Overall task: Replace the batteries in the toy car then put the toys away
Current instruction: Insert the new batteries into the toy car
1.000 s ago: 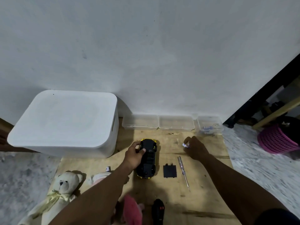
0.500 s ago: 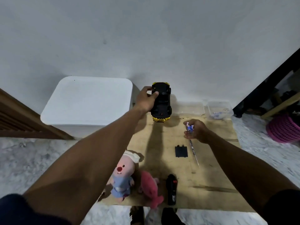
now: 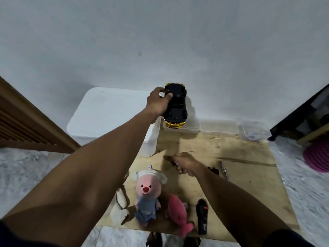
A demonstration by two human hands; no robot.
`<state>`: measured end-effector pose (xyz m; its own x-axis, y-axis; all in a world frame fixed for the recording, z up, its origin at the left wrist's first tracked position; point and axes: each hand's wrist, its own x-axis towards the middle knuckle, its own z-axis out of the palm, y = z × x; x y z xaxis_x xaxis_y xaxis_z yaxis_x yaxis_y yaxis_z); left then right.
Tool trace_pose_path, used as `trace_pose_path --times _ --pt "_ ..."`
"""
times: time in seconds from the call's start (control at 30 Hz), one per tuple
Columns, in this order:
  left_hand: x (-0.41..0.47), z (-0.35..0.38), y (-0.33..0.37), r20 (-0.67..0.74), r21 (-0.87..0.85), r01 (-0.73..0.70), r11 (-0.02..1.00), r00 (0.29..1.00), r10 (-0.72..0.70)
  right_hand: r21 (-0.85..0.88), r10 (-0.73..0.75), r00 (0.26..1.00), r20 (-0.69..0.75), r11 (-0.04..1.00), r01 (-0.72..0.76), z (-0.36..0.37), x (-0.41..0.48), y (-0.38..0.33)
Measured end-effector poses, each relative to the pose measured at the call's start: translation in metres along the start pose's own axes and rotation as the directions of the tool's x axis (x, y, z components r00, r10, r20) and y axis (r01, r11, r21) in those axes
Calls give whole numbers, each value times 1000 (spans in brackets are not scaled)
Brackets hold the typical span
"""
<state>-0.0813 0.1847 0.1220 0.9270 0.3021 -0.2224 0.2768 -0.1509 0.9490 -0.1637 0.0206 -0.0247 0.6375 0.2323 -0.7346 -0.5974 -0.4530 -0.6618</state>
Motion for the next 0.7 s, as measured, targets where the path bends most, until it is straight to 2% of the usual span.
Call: trace_pose_path --times 0.17,0.27,0.37,0.43,0.57,0.7 --pt "2 -8 0 12 -7 -7 1000 1000 7 -292 -82 995 -48 954 65 40 13 -17" --pt "6 -13 -4 16 -5 1 1000 1000 -1 -555 -132 990 -50 828 83 57 14 -24" --pt "8 -17 -10 13 -4 13 1000 1000 -13 -673 -132 985 -107 739 26 66 18 -23" --pt "9 -20 -14 13 -8 17 1000 1000 -17 -721 -123 983 -135 693 -13 70 20 -21" --pt "9 -23 -21 2 -8 24 1000 1000 -24 -741 -116 987 -113 671 -6 77 27 -19" --pt "8 -21 -22 0 -24 32 999 999 -32 -654 -116 987 -112 756 15 69 26 -15"
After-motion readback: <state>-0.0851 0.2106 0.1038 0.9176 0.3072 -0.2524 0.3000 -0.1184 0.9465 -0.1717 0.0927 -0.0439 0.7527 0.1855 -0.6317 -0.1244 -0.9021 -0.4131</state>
